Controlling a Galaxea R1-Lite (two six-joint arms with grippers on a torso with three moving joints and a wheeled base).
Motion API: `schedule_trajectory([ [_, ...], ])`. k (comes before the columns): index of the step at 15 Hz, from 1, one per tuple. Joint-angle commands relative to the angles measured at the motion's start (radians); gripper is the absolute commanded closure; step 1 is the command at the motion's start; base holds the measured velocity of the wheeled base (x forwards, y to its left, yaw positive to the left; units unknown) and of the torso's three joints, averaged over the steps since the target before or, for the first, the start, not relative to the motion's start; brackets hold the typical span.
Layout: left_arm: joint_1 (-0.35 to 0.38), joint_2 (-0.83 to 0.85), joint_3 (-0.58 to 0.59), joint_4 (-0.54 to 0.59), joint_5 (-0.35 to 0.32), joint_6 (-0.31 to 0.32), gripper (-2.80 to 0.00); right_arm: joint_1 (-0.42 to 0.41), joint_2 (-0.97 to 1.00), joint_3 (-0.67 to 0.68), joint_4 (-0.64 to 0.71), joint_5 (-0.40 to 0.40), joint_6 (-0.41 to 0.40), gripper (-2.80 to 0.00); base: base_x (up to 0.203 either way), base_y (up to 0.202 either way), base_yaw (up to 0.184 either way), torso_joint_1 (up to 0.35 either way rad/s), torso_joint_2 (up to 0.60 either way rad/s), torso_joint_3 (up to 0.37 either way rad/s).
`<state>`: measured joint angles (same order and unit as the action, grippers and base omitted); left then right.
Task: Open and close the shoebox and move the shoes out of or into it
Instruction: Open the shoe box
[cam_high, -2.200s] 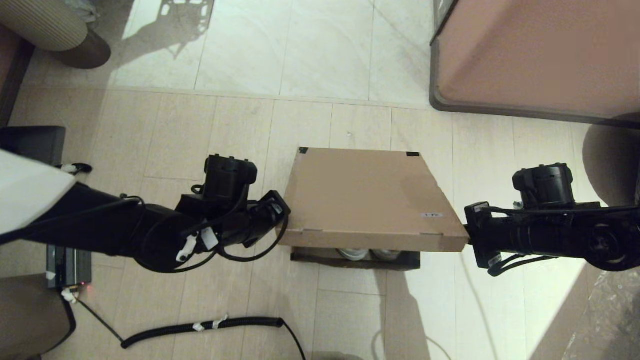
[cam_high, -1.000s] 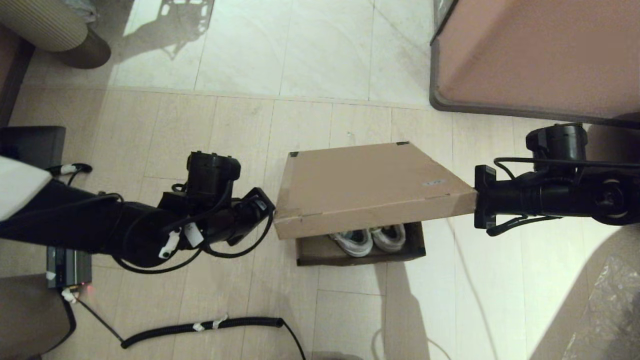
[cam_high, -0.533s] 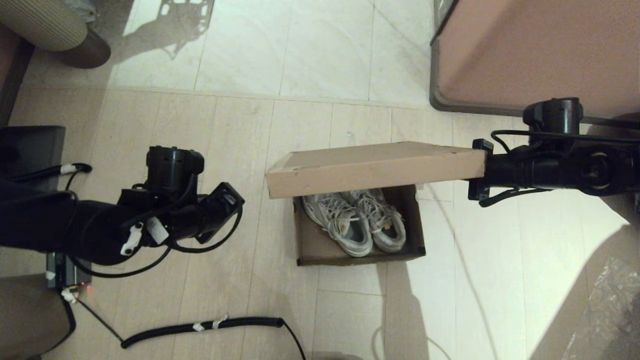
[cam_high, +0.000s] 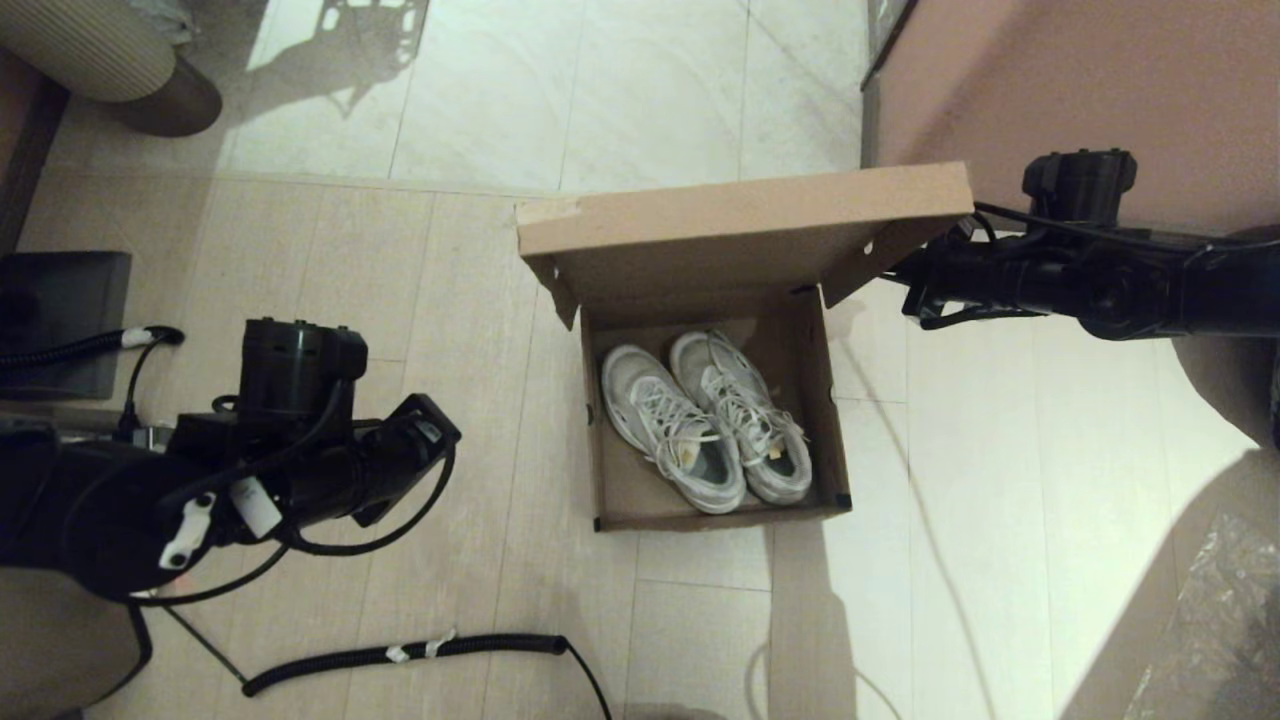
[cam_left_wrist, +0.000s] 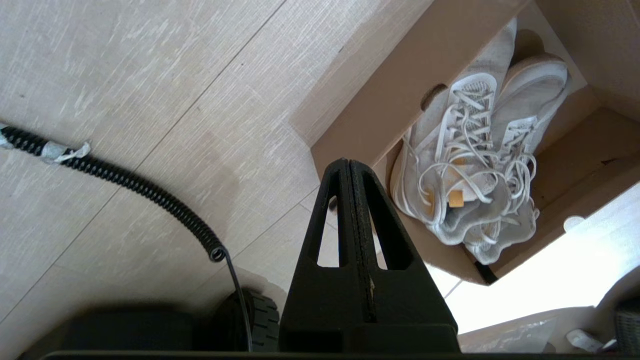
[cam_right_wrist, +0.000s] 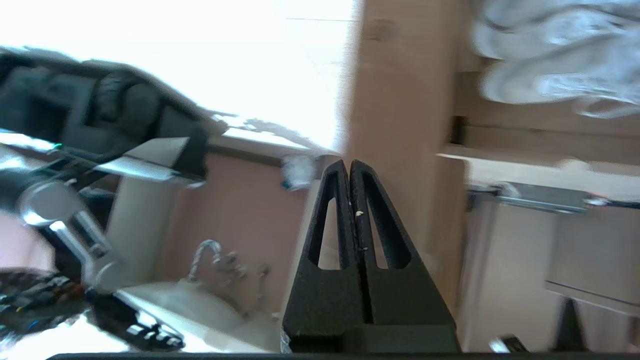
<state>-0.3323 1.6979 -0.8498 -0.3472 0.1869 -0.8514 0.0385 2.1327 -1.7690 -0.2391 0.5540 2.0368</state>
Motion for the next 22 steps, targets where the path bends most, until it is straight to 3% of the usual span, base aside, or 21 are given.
schedule_trajectory([
  [1, 0.001, -0.026, 0.012, -0.003, 0.002, -0.005, 0.00, 0.000, 0.047, -0.017, -0.011, -0.003, 0.021, 0.00, 0.000, 0.000, 0.000, 0.000, 0.00, 0.000],
  [5, 0.001, -0.026, 0.009, -0.003, 0.003, -0.005, 0.00, -0.015, 0.049, 0.002, 0.005, -0.003, 0.012, 0.00, 0.000, 0.000, 0.000, 0.000, 0.00, 0.000],
  [7, 0.004, -0.032, 0.006, -0.001, 0.005, 0.000, 0.00, 0.055, 0.054, 0.014, 0.052, -0.004, -0.025, 0.00, 0.000, 0.000, 0.000, 0.000, 0.00, 0.000],
  [12, -0.014, -0.016, 0.023, 0.005, 0.008, 0.014, 0.00, 0.057, 0.038, 0.147, 0.192, -0.186, -0.633, 0.00, 0.000, 0.000, 0.000, 0.000, 0.00, 0.000],
  [15, -0.073, 0.140, -0.048, -0.022, 0.005, 0.010, 0.00, 0.033, -0.007, 0.306, 0.218, -0.298, -0.886, 0.00, 0.000, 0.000, 0.000, 0.000, 0.00, 0.000],
  [22, -0.172, 0.380, -0.258, -0.061, 0.003, 0.012, 0.00, 0.033, 0.043, 0.372, 0.218, -0.301, -0.905, 0.00, 0.000, 0.000, 0.000, 0.000, 0.00, 0.000],
])
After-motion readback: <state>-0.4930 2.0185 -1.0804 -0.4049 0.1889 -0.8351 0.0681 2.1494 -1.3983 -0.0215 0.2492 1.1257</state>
